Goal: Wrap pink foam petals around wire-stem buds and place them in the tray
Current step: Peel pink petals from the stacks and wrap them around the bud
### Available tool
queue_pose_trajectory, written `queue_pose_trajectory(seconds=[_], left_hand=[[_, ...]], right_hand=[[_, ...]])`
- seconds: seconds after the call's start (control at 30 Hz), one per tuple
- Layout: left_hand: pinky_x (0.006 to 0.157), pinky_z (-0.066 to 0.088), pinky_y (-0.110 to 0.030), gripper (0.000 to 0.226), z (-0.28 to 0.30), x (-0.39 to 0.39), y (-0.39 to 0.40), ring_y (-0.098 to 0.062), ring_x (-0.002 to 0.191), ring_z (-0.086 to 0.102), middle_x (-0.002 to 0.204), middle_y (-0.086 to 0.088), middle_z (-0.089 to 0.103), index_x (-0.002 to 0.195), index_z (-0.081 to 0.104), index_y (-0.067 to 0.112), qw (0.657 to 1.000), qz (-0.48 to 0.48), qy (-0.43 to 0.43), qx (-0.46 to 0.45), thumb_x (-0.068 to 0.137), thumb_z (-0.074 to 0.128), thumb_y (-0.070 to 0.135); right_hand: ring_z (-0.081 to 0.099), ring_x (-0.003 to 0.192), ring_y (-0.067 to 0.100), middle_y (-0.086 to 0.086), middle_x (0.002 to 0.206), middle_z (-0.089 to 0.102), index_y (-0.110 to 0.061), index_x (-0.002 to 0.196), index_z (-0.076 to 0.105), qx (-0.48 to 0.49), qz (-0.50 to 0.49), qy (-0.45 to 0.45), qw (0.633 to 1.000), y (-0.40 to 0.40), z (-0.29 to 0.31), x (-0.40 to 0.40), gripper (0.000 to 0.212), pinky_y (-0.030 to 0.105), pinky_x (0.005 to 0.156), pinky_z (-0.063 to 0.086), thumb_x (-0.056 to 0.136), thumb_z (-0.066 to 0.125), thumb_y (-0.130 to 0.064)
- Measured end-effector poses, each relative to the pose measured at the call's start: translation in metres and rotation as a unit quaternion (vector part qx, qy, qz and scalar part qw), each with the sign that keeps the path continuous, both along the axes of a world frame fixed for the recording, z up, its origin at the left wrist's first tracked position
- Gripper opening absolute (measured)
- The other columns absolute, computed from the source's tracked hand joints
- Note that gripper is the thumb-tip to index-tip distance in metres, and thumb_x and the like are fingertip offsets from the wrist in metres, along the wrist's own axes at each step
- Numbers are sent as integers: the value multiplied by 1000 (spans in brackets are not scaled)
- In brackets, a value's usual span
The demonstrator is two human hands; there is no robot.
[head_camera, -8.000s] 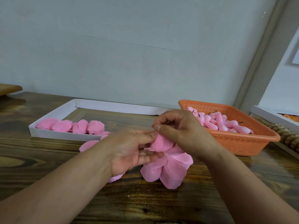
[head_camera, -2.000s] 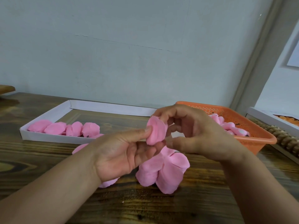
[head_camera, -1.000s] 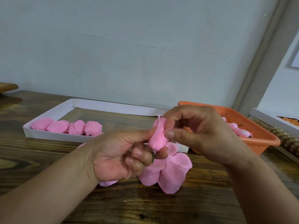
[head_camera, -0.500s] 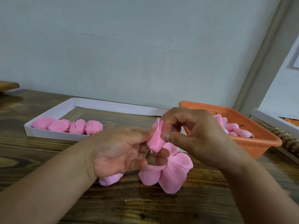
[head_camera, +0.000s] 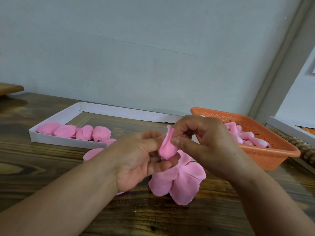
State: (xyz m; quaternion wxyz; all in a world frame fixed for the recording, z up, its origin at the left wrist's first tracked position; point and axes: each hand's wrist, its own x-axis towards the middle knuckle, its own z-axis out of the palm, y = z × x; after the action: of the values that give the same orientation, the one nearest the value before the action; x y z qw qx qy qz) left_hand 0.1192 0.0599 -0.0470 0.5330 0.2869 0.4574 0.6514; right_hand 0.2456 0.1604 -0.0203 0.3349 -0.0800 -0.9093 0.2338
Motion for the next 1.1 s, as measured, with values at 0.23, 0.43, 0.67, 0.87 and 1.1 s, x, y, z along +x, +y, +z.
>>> queue_pose_trajectory(seconds=[0.23, 0.43, 0.67, 0.87, 1.1], left_hand=[[37, 46, -18, 12, 2, 7, 0, -18, 48, 63, 64, -12, 69, 99, 54, 12, 996, 76, 44, 33, 88, 60, 12], [41, 45, -21, 7, 3, 8, 0, -17, 50, 64, 60, -8, 67, 96, 51, 11, 983, 116, 129, 57, 92, 55, 15], [45, 51, -21, 23, 2, 8, 2, -14, 51, 63, 68, -4, 70, 113, 65, 9, 986, 115, 100, 62, 93, 55, 4], [48, 54, -19, 14, 2, 5, 2, -14, 55, 67, 71, -6, 72, 93, 70, 7, 993, 84, 57, 63, 85, 60, 13], [56, 57, -21, 22, 3, -2, 1, -15, 66, 70, 80, -10, 73, 78, 77, 6, 996, 53, 22, 66, 59, 69, 13]], right_hand=[[58, 70, 13, -3, 71, 64, -12, 70, 65, -14, 8, 13, 1000, 0, -2, -2, 9, 34, 68, 48, 77, 65, -7], [58, 71, 12, -6, 74, 64, -15, 67, 64, -21, 2, 37, 999, -2, -4, -5, 7, 31, 68, 48, 73, 62, -13], [59, 74, 18, 1, 76, 65, -8, 71, 66, -30, 13, 55, 998, -1, -3, -5, 6, 36, 70, 48, 74, 61, -9], [59, 74, 25, 9, 77, 66, -7, 74, 66, -67, 21, 69, 995, 3, -4, -5, 14, 44, 70, 49, 79, 66, 6], [59, 79, 16, 0, 86, 65, -11, 85, 69, -13, 55, 18, 998, 9, 0, 2, 9, 25, 70, 46, 75, 67, -10]])
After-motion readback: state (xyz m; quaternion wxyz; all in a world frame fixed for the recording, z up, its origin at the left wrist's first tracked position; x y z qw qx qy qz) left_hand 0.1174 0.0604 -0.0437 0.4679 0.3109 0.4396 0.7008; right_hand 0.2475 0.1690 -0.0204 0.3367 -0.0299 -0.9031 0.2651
